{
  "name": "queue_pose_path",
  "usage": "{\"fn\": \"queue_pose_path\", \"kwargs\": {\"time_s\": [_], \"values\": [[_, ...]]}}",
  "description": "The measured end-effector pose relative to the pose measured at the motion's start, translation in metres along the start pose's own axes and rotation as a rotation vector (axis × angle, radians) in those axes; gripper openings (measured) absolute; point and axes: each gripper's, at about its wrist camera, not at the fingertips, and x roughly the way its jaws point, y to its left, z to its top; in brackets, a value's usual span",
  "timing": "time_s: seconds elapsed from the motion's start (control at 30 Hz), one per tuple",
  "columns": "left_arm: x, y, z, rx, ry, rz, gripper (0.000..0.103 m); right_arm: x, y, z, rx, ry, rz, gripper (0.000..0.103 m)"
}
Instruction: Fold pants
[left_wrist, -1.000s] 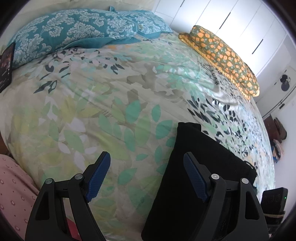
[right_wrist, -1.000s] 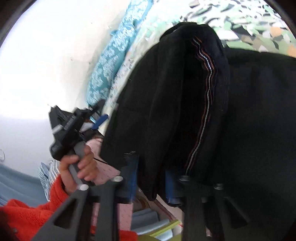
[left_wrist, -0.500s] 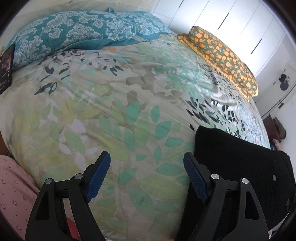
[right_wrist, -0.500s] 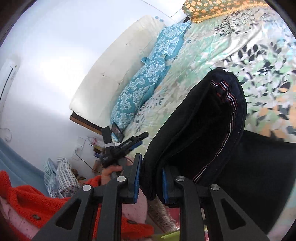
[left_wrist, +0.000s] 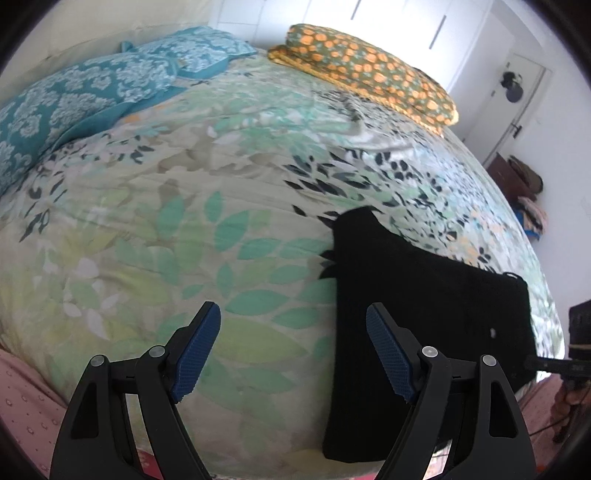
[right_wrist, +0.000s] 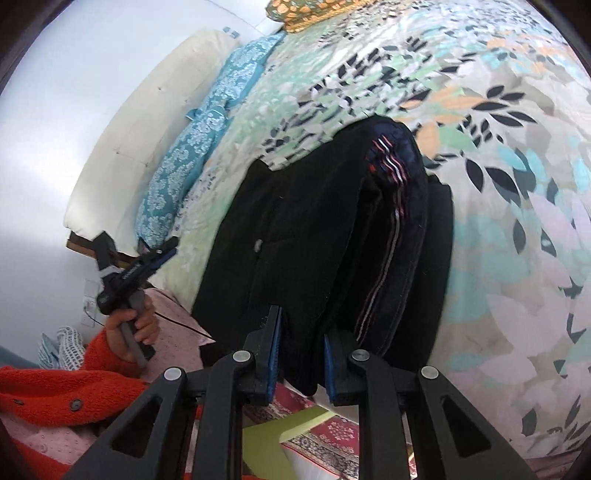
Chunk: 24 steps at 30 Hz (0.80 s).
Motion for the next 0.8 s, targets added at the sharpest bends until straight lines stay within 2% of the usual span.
{"fn": "queue_pose_path", "kwargs": {"time_s": [0.1, 0.17, 0.27, 0.3, 0.37, 0.43, 0.5, 0.6, 0.67, 0.7, 0.77, 0.8], "values": [[0.002, -0.029, -0.008, 0.11, 0.017, -0.033, 0.083, 0.012, -0.02, -0.008, 0.071, 0.0, 0.0, 0.02], [0.005, -0.047, -0.015, 0.187, 0.031, -0.047, 0.083, 0.01, -0.013, -0.006, 0.028, -0.005, -0.034, 0.021], [0.014, -0.07, -0.029, 0.314, 0.069, -0.044, 0.083, 0.003, -0.007, -0.002, 0.002, 0.018, -0.084, 0.031], [0.018, -0.076, -0.034, 0.358, 0.081, -0.031, 0.083, -0.003, -0.006, 0.001, 0.003, 0.024, -0.111, 0.039], [0.022, -0.085, -0.045, 0.43, 0.097, -0.006, 0.083, -0.02, 0.007, 0.009, -0.041, -0.002, -0.202, 0.039], [0.023, -0.088, -0.049, 0.46, 0.105, -0.013, 0.083, -0.037, 0.028, 0.023, -0.122, -0.053, -0.245, 0.039], [0.022, -0.091, -0.051, 0.476, 0.107, -0.025, 0.083, -0.045, 0.053, 0.042, -0.194, -0.098, -0.248, 0.039], [0.022, -0.095, -0.052, 0.495, 0.1, -0.015, 0.083, -0.038, 0.084, 0.066, -0.304, -0.164, -0.274, 0.039], [0.021, -0.094, -0.053, 0.495, 0.1, -0.015, 0.083, -0.021, 0.092, 0.08, -0.328, -0.193, -0.281, 0.039], [0.02, -0.093, -0.053, 0.491, 0.101, -0.016, 0.083, -0.007, 0.09, 0.086, -0.323, -0.185, -0.291, 0.039], [0.018, -0.091, -0.055, 0.485, 0.104, -0.018, 0.083, 0.021, 0.075, 0.091, -0.287, -0.115, -0.371, 0.039], [0.018, -0.09, -0.055, 0.483, 0.106, -0.018, 0.083, 0.036, 0.059, 0.091, -0.26, -0.07, -0.411, 0.035]]}}
